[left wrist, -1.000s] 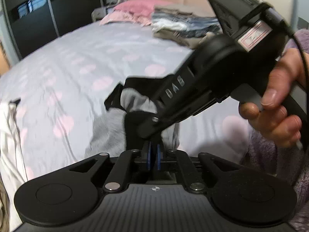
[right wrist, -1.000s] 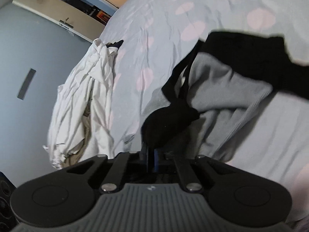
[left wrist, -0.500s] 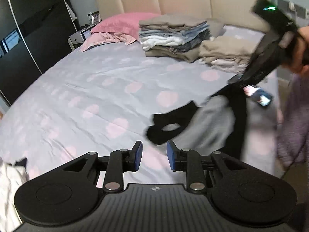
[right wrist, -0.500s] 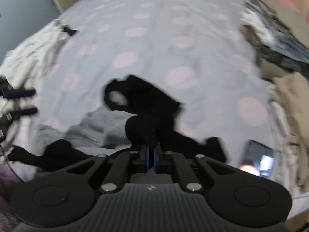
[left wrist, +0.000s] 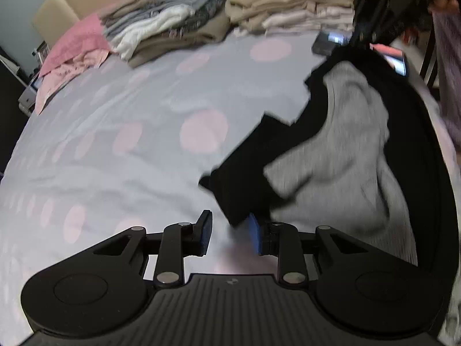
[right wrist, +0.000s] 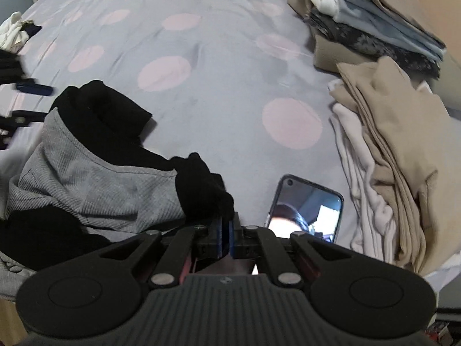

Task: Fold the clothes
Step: 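Lift the shirt by the collar with both grippers, shaking it out, then hold the shirt up by its shoulders with both grippers, letting it hang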

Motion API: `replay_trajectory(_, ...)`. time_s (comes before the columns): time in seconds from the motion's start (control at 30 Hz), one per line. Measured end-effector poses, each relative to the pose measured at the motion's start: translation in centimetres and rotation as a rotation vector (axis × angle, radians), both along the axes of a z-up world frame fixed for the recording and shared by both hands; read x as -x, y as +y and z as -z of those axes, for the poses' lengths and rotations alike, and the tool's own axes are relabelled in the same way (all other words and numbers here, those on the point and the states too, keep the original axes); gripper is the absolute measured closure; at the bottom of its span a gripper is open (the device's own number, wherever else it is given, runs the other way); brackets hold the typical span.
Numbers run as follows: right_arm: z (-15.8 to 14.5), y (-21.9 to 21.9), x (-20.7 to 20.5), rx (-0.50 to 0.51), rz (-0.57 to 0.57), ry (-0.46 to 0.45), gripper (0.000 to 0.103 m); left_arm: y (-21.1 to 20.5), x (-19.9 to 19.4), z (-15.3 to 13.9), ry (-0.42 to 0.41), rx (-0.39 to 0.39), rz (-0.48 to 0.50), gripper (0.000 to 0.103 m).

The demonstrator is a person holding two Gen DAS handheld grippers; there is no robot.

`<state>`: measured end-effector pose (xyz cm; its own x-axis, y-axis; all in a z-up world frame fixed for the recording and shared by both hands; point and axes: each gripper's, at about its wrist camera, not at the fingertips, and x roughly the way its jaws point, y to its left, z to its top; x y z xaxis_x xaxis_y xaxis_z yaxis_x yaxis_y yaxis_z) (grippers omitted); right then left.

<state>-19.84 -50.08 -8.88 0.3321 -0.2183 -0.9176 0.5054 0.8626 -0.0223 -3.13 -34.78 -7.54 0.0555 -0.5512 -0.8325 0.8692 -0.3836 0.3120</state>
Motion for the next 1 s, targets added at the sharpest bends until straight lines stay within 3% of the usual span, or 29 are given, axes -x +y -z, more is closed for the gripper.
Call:
replay_trajectory(0.07,0.1,0.1,-0.3,-0.009,-0.005,-0.006,0.098,0.0,0.2,0.1,0.021,0.015,0.028,0.077)
replay_trajectory(0.17,0.3,-0.2,-0.3,-0.033,0.003,-0.013,0.098,0.3,1.0,0.1,0.006,0.024,0.056,0.094)
replay_trajectory(0.27,0.3,-0.4,-0.2,-0.049,0.012,-0.021,0.098,0.8,1.6,-0.7,0.017,0.062,0.045,0.098)
replay_trajectory(0.4,-0.1,-0.2,0.1,-0.048,0.015,-0.034,0.098,1.2,1.7,-3.5,0.079,0.134,-0.058,0.099)
replay_trajectory(0.6,-2.7,0.5,0.8,0.003,0.023,-0.131,0.098,3.2,0.4,-8.8,0.05,0.203,-0.267,0.1)
replay_trajectory(0.73,-6.8,2.1,0.8,0.079,-0.015,-0.252,0.098,6.3,-0.1,-14.6,0.019,0.313,-0.365,0.1)
replay_trajectory(1.0,-20.8,7.8,-0.3,0.368,-0.146,-0.515,0.098,13.6,0.9,-26.7,-0.094,0.591,-0.506,0.1)
